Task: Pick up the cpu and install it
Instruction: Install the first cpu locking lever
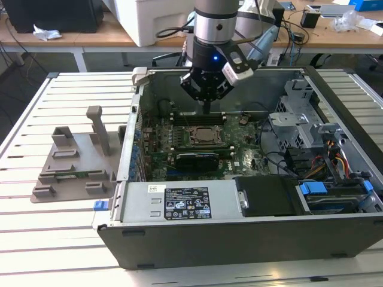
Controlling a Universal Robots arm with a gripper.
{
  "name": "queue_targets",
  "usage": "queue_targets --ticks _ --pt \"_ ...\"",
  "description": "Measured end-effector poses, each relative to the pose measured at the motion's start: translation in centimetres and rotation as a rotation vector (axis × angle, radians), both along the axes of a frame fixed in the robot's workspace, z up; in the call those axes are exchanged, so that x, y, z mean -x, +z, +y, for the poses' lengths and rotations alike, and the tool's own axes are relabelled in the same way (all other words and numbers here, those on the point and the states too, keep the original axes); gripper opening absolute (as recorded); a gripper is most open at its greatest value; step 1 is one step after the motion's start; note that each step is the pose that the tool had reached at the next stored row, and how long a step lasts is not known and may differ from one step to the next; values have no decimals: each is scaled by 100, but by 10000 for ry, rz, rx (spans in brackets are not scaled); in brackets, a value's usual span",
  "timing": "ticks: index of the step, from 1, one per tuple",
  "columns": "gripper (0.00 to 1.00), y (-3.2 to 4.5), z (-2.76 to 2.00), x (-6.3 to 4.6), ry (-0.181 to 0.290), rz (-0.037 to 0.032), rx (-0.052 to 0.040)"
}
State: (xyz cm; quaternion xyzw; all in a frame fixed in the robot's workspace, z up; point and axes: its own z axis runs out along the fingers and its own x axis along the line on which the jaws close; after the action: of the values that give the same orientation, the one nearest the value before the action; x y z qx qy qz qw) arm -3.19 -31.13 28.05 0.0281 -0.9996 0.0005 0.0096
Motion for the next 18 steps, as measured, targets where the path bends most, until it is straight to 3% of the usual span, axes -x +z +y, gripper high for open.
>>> queue_targets --ticks 7,9,11,13,16,18 --pt "11 -7 8 356 -2 0 -17" --pt "11 -11 26 528 0 0 -27" --pt "11 -18 46 632 -1 -1 -39" --pt "11 -32 80 715 -1 3 -43" --pt "11 -100 146 718 -1 0 -46" --pt "11 -151 238 715 -2 2 -47"
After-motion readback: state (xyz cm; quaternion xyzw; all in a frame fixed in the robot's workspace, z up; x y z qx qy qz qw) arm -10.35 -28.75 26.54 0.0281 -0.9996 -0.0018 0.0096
